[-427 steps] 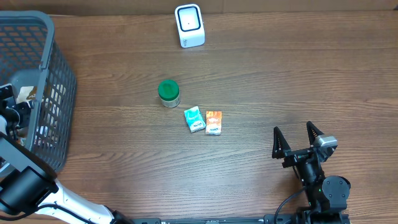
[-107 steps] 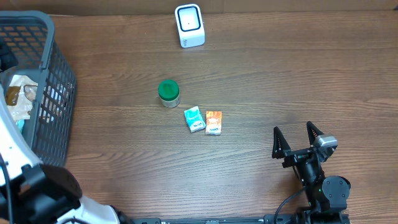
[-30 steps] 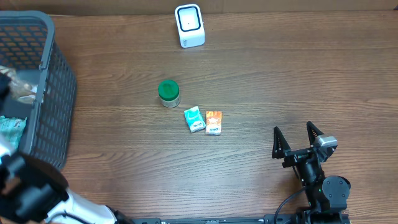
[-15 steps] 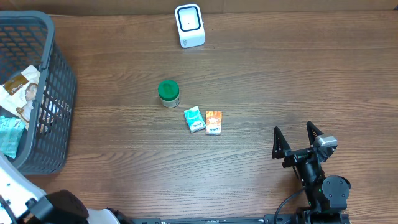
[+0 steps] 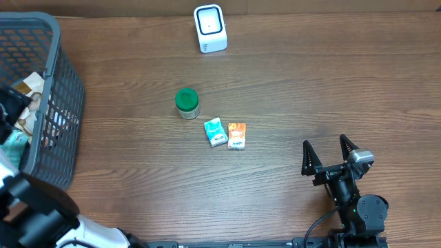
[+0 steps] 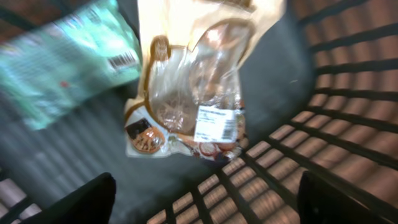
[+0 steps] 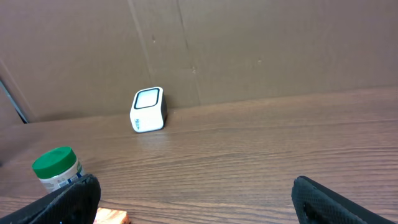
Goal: Scan the item barcode
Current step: 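Lift the Pantree bag out of the basket with the left gripper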
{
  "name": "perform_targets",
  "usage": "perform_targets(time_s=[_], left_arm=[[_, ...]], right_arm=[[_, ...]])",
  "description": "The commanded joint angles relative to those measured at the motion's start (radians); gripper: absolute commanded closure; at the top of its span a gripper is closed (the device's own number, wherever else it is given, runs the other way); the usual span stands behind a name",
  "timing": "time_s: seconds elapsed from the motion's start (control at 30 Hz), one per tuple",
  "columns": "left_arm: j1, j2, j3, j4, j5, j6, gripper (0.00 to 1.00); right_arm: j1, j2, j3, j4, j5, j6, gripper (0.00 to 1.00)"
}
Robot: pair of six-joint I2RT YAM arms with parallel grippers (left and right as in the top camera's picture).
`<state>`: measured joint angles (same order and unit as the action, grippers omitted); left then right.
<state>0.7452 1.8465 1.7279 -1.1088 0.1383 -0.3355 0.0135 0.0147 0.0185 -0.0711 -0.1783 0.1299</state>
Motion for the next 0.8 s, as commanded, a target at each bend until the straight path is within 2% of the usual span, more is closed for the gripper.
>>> perform_targets(time_s=[0.0, 0.07, 0.27, 0.77], left_arm=[[0.029, 0.04, -0.074, 0.048, 0.087, 0.049, 0.2], [0.042, 0.06, -0.112, 0.091, 0.099, 0.074, 0.18], [0.055, 0.105, -0.168, 0.194, 0.096, 0.18, 0.0], [0.039, 0.271, -0.169, 0.22, 0.063, 0.201, 0.03]], right_arm=[[-0.003, -0.011, -0.011, 0.006, 0.005, -0.004, 0.0], [-0.003, -0.012, -0.011, 0.006, 0.005, -0.004, 0.0], [-0.003, -0.011, -0.011, 0.006, 0.005, -0.004, 0.0], [-0.003, -0.011, -0.011, 0.006, 0.005, -0.004, 0.0]])
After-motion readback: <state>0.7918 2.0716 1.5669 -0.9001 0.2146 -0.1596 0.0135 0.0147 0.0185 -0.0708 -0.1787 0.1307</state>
